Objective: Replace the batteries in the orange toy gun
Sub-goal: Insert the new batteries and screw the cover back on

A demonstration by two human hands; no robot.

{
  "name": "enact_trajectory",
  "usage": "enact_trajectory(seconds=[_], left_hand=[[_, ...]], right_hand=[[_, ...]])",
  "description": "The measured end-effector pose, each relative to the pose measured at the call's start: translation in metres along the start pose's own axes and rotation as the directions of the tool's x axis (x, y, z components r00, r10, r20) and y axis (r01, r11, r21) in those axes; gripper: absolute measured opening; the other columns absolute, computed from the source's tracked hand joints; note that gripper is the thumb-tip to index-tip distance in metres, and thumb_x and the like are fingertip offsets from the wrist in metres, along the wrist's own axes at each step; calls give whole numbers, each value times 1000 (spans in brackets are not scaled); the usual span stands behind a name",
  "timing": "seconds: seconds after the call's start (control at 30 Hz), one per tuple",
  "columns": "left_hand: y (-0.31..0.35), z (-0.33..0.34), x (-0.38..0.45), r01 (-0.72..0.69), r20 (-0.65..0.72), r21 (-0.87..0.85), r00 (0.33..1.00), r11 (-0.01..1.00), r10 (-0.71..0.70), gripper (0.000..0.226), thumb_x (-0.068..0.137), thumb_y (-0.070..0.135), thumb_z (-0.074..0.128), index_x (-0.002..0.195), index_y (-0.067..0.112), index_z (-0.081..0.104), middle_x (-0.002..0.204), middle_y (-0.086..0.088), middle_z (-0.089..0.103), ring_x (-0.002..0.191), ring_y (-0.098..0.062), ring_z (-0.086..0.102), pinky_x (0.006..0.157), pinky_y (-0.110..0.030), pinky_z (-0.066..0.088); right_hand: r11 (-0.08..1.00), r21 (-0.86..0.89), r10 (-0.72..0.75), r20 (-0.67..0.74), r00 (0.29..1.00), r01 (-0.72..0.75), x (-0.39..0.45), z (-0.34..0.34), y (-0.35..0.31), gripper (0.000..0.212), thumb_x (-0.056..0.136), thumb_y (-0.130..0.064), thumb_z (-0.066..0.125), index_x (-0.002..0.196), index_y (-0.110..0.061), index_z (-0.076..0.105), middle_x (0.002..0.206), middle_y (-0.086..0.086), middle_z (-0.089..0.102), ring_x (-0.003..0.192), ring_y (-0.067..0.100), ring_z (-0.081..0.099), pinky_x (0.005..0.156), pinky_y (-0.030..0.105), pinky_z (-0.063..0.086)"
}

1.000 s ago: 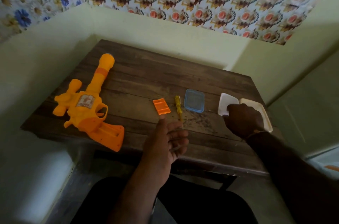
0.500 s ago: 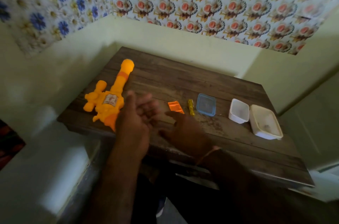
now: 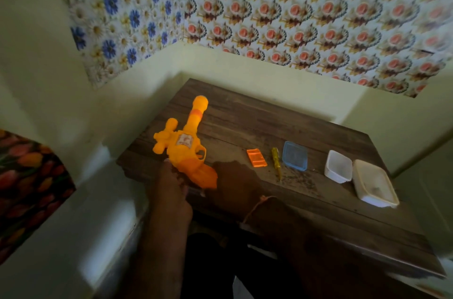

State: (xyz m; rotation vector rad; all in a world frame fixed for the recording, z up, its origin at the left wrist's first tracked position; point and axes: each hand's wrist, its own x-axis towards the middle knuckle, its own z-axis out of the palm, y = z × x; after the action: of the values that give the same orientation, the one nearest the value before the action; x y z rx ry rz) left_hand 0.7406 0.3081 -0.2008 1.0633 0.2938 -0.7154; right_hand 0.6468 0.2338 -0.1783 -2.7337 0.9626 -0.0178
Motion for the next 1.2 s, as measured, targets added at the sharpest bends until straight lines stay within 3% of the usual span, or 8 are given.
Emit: enact_trajectory(seconds=[0.13, 0.27, 0.43, 0.5, 0.57, 0.63, 0.97, 1.2], left_hand=[[-25, 8, -5, 105, 131, 25, 986, 994, -107, 40, 94, 48, 55, 122, 20, 62, 122, -3, 64, 98, -16, 61, 65, -25, 46], [-30, 19, -19, 148, 404, 35, 902, 988, -150, 84, 74, 66, 66, 118, -5, 56, 100, -22, 67, 83, -22, 71, 62, -30, 56], [-40, 27, -36, 236, 391, -20, 896, 972, -209, 48, 95, 43, 54, 130, 9, 57, 98, -16, 69, 87, -28, 67, 65, -40, 57], [-41, 26, -36, 219, 393, -11, 898, 976, -197, 48, 95, 43, 54, 131, 12, 56, 94, -16, 71, 89, -29, 67, 73, -44, 56], [-41, 26, -39, 202, 377, -12, 908, 979, -183, 45, 93, 44, 57, 129, 16, 57, 89, -14, 74, 89, -29, 68, 79, -45, 53], [-41, 27, -45, 190, 365, -22, 916, 982, -169, 41, 93, 43, 59, 127, 20, 57, 84, -9, 75, 90, -27, 68, 75, -43, 51], [-56, 22, -60, 148, 381, 55, 911, 987, -158, 41, 94, 42, 57, 127, 17, 58, 102, -14, 73, 85, -24, 68, 80, -44, 53], [-63, 21, -53, 166, 376, 57, 910, 985, -175, 40, 94, 43, 57, 126, 18, 58, 94, -13, 72, 83, -24, 69, 69, -39, 51]], right_hand=[[977, 206, -28, -103, 994, 49, -18, -1, 17, 30, 78, -48, 66, 92, -22, 65, 90, -1, 69, 79, 18, 65, 62, 28, 44], [948, 317, 5, -129, 992, 36, -48, -7, 30, 41, 78, -50, 65, 115, -33, 60, 103, -8, 69, 87, 8, 65, 71, 24, 47], [837, 546, 156, -185, 970, -30, -79, -25, 43, 24, 82, -41, 69, 106, -35, 66, 81, -22, 64, 69, -9, 60, 63, 14, 49], [288, 947, 479, -15, 878, -141, -87, -36, 56, 15, 87, -33, 64, 95, -20, 68, 60, -13, 50, 48, 2, 49, 47, 21, 38], [-456, 888, 513, 320, 796, -63, -93, -39, 73, 33, 86, -40, 61, 100, -11, 65, 50, -5, 37, 43, 10, 37, 48, 24, 29], [-745, 666, 456, 470, 756, 35, -96, -33, 90, 44, 84, -47, 60, 106, -10, 64, 49, -4, 40, 45, 11, 39, 52, 23, 32], [-819, 558, 435, 452, 779, 134, -101, -22, 83, 7, 74, -20, 49, 75, -14, 53, 66, 1, 49, 62, 17, 49, 57, 24, 39], [-743, 667, 390, 367, 845, 54, -100, -15, 75, 14, 92, -17, 44, 100, -14, 54, 71, 2, 59, 46, 10, 39, 44, 21, 28]])
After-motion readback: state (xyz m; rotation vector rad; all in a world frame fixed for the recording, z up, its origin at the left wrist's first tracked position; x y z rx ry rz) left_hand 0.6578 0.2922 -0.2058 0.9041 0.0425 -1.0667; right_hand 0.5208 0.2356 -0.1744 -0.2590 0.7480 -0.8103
